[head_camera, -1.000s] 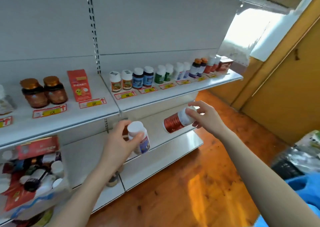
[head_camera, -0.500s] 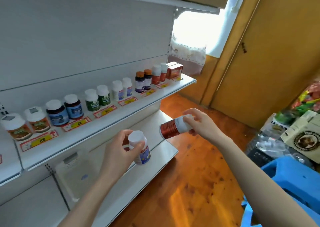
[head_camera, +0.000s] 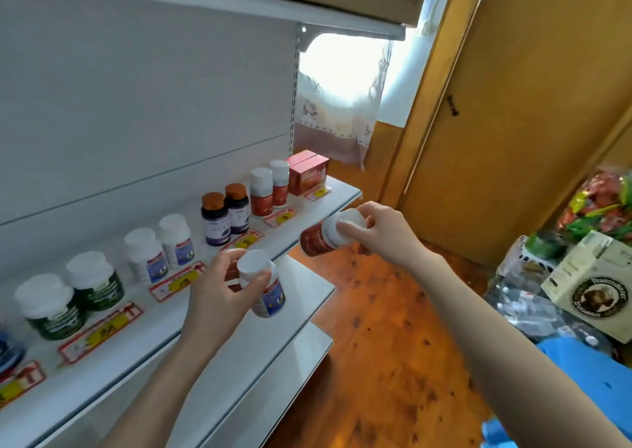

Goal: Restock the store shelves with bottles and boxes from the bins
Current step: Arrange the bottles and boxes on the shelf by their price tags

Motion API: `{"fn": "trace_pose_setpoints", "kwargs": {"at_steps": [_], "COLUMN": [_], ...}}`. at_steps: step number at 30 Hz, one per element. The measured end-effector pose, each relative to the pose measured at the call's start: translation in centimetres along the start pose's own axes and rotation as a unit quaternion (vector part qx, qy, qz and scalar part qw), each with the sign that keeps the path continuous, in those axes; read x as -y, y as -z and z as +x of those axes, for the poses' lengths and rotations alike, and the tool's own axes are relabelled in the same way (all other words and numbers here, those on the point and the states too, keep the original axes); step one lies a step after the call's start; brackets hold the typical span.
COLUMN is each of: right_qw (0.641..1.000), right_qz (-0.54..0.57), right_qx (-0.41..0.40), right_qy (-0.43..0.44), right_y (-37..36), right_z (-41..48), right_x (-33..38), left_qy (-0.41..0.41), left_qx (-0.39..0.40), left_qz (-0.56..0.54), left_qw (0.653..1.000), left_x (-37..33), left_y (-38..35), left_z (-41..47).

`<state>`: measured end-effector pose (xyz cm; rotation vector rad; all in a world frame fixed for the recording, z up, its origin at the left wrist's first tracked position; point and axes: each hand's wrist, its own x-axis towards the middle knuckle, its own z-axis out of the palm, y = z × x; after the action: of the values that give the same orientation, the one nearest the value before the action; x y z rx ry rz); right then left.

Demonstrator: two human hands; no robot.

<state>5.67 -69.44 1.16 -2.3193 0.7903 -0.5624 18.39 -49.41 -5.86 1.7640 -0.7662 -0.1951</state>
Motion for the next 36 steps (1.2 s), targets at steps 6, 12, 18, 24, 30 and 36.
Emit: {"fn": "trace_pose_setpoints", "kwargs": {"at_steps": [6,12,18,24,30,36], "right_qw": [0.995,0.985,0.946,0.946,0.896,0.846], "right_qz": [0.084,0.165,0.31,0.165,0.027,-0.066], "right_qx": [-0.054,-0.039,0.064,0.153,0.298,0.398], "right_qy": [-0.005,0.025,0.072,0.233,0.327,0.35], "right_y": [-0.3,-1.4,-1.4,-3.5,-8.4,-12.6], "right_z": [6.7,14.1,23.4,32.4,35.5,35.6], "right_x": [-1.1,-2.1,-0.4,3.0,5.6,5.7], "left_qy": [-0.002,0.009,0.047,0.068,0.087,0.087], "left_qx": [-0.013,-0.072,-0.168,-0.282,-0.355,-0.389], "left_qz": [0.024,0.059,0.041,0.044,0.077,0.103], "left_qw": [1.0,0.996,0.984,0.956,0.928,0.911], "left_x": [-0.4,-1.1,-2.5,-3.5,-3.4,-3.4], "left_y": [-1.2,-2.1,-2.9,-3.2,-3.5,-3.6], "left_z": [5.6,9.8,13.4,15.1,14.6,13.9]}}
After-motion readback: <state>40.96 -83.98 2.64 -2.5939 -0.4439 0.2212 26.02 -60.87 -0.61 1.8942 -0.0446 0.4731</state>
